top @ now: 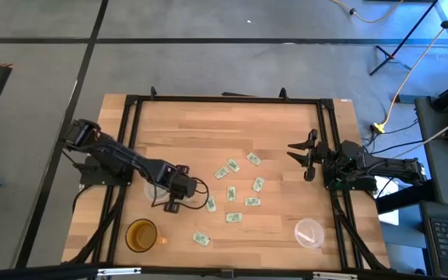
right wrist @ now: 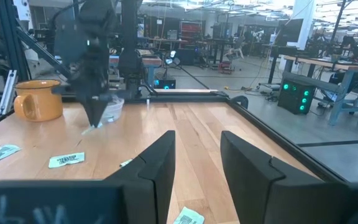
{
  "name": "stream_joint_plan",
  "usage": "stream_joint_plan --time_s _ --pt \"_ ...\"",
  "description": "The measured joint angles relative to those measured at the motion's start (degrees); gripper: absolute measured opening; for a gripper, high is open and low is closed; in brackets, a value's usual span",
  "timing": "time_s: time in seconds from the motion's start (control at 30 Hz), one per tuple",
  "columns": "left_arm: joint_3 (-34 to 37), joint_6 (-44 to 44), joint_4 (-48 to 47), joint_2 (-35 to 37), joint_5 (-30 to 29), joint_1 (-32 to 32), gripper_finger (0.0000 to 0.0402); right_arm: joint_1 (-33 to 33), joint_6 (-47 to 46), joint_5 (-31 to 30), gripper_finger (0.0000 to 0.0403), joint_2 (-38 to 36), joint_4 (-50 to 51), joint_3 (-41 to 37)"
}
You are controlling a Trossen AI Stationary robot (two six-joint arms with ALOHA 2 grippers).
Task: Pick and place items into bin
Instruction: Put the green stevia packet into the left transparent bin
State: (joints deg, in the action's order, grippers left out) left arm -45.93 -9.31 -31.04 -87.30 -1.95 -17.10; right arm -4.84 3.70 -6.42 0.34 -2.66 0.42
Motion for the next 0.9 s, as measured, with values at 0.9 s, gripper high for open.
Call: stream_joint_plan --time_s 0.9 --pt "4.48 -47.34 -25.96 26.57 -3.09 -7.4 0.0026 -0.02 -0.04 0.0 0.0133 0.0 -0.02 -0.01"
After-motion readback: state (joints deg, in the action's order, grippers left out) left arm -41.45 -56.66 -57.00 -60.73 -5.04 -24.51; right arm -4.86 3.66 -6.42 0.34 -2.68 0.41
